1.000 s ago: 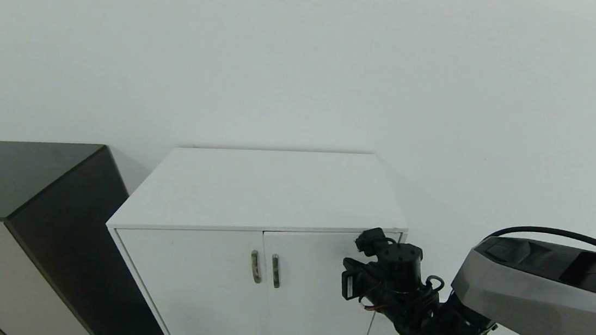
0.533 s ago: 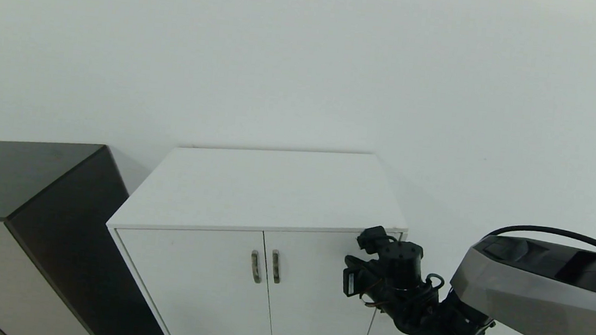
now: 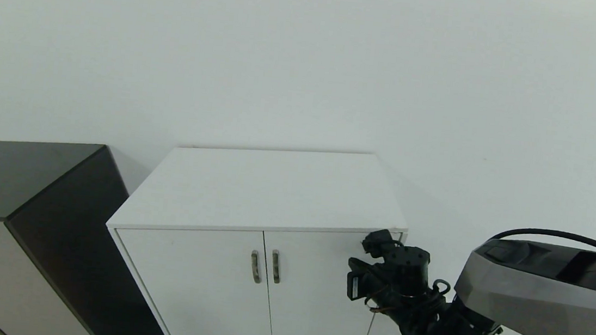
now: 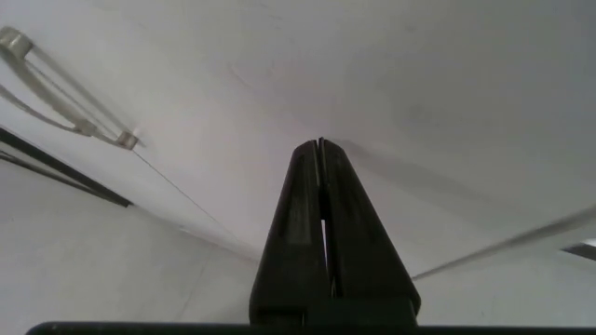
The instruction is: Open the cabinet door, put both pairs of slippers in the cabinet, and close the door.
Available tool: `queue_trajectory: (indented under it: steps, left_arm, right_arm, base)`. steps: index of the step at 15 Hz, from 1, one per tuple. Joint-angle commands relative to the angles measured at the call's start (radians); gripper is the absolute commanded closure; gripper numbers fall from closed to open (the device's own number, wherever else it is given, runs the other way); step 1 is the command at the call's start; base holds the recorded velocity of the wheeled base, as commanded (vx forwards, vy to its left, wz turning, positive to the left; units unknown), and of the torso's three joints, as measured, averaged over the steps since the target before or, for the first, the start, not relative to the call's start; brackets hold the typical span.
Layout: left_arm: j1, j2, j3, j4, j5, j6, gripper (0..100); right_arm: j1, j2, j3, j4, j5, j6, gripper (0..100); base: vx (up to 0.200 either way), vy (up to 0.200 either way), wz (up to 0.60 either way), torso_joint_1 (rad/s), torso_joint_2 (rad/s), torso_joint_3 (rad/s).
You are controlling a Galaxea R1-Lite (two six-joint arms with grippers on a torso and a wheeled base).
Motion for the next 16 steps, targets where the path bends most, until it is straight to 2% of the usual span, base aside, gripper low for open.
queue_trajectory:
  steps: [1,4,7,8,10,11,12,15,16]
  left_arm:
    - [0.000,0.000,0.000,0.000,0.000,0.000,100]
    - [0.000,0.000,0.000,0.000,0.000,0.000,100]
    - [0.000,0.000,0.000,0.000,0.000,0.000,100]
    - [0.000,0.000,0.000,0.000,0.000,0.000,100]
    - [0.000,0.000,0.000,0.000,0.000,0.000,100]
    - [0.000,0.000,0.000,0.000,0.000,0.000,100]
    - [0.000,0.000,0.000,0.000,0.000,0.000,100]
    - [0.000,0.000,0.000,0.000,0.000,-0.002,100]
    - [0.000,0.000,0.000,0.000,0.000,-0.002,100]
  right_arm:
    - [0.010,-0.076,0.085,-0.028,0.000,0.001,100]
    - [0.047,-0.234,0.277,-0.107,-0.010,-0.007,100]
    - [0.051,-0.418,0.484,-0.150,-0.096,0.001,100]
    - [0.044,-0.504,0.617,-0.210,-0.144,0.002,100]
    - [0.031,-0.602,0.786,-0.282,-0.245,-0.002,100]
    - [0.030,-0.677,0.840,-0.285,-0.354,0.005,100]
    - [0.010,-0.761,0.840,-0.224,-0.458,0.007,100]
    - [-0.007,-1.041,0.840,0.069,-0.466,-0.010,100]
    - [0.004,-1.205,0.840,0.252,-0.461,-0.010,100]
  base:
    - [0.000,0.000,0.00,0.000,0.00,0.000]
    - [0.000,0.000,0.00,0.000,0.00,0.000]
    - [0.000,0.000,0.00,0.000,0.00,0.000]
    - [0.000,0.000,0.00,0.000,0.00,0.000]
    - [0.000,0.000,0.00,0.000,0.00,0.000]
    - [0.000,0.000,0.00,0.000,0.00,0.000]
    - [0.000,0.000,0.00,0.000,0.00,0.000]
    - [0.000,0.000,0.00,0.000,0.00,0.000]
    - [0.000,0.000,0.00,0.000,0.00,0.000]
